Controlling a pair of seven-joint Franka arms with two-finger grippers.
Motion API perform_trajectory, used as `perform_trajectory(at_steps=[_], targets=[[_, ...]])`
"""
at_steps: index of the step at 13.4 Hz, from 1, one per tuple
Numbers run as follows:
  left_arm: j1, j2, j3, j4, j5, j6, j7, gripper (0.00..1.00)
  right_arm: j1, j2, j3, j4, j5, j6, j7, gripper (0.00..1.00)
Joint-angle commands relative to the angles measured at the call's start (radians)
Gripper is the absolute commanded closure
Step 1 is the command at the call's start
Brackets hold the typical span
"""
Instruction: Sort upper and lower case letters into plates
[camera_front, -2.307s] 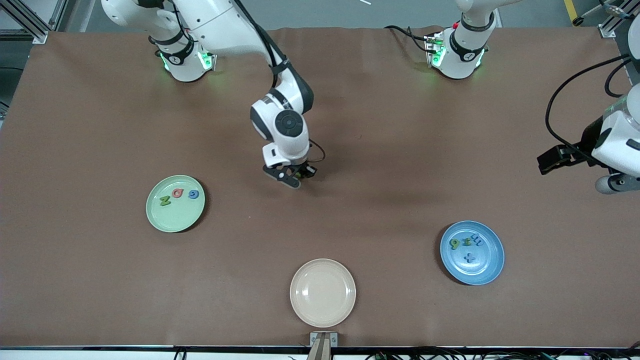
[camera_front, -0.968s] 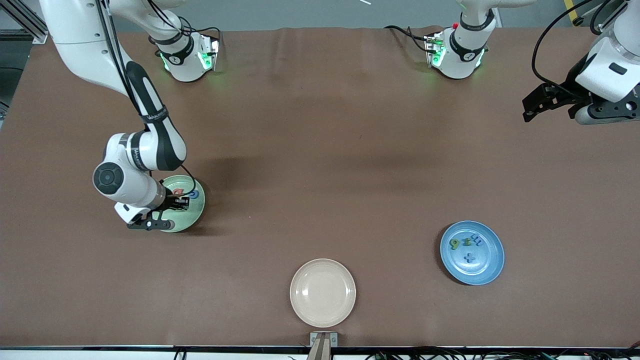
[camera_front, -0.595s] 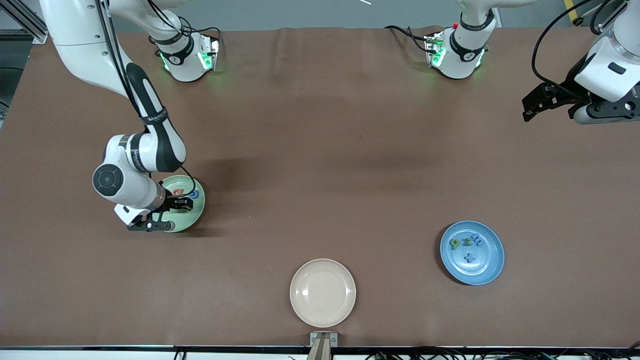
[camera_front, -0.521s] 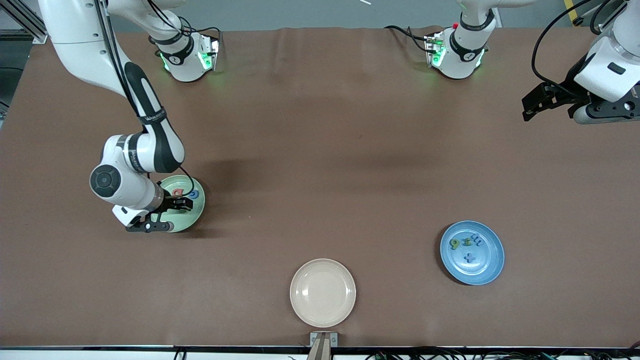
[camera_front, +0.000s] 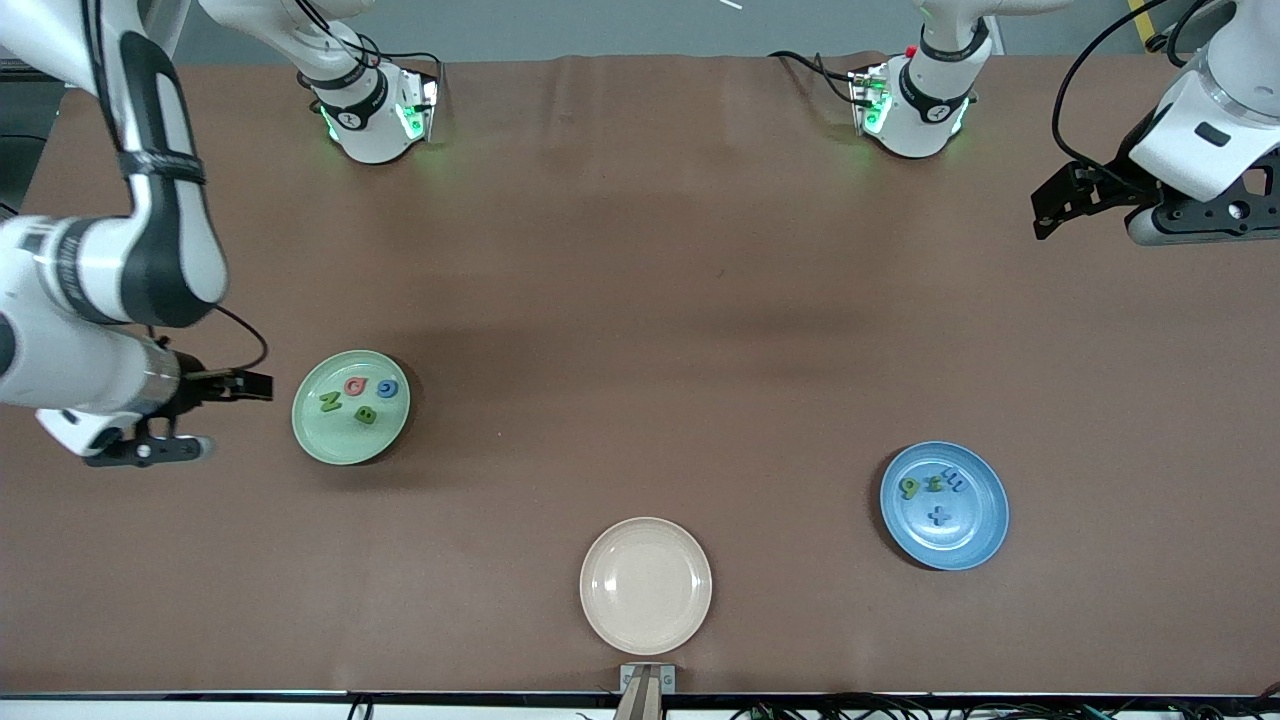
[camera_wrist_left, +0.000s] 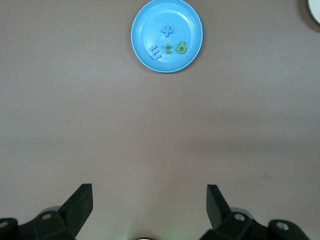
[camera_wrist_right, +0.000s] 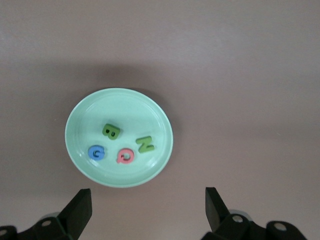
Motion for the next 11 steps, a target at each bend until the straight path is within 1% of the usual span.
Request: perform_trajectory(at_steps=[1, 2, 3, 5, 7, 11], targets=[[0.007, -0.015, 0.0, 0.001, 0.001, -0.017, 0.021, 0.0, -0.032, 0.012, 0.008, 0.167, -0.011, -0.157, -0.005, 0.0], [0.007, -0.015, 0.003, 0.003, 0.001, -0.017, 0.022, 0.0, -0.039, 0.015, 0.008, 0.218, -0.011, -0.206, -0.004, 0.0], [0.007, -0.015, 0.003, 0.003, 0.001, -0.019, 0.024, 0.0, -0.04, 0.015, 0.006, 0.243, -0.011, -0.223, -0.005, 0.0], [0.005, -0.018, 0.002, 0.001, 0.001, -0.037, 0.021, 0.0, -0.046, 0.015, 0.009, 0.254, -0.005, -0.22, -0.001, 0.0], [0.007, -0.022, 0.0, 0.0, 0.0, -0.039, 0.018, 0.0, -0.026, 0.008, 0.019, 0.255, 0.001, -0.223, 0.006, 0.0], [0.007, -0.024, -0.002, -0.006, 0.0, -0.039, 0.017, 0.0, -0.034, -0.009, 0.016, 0.251, 0.007, -0.229, -0.004, 0.0]])
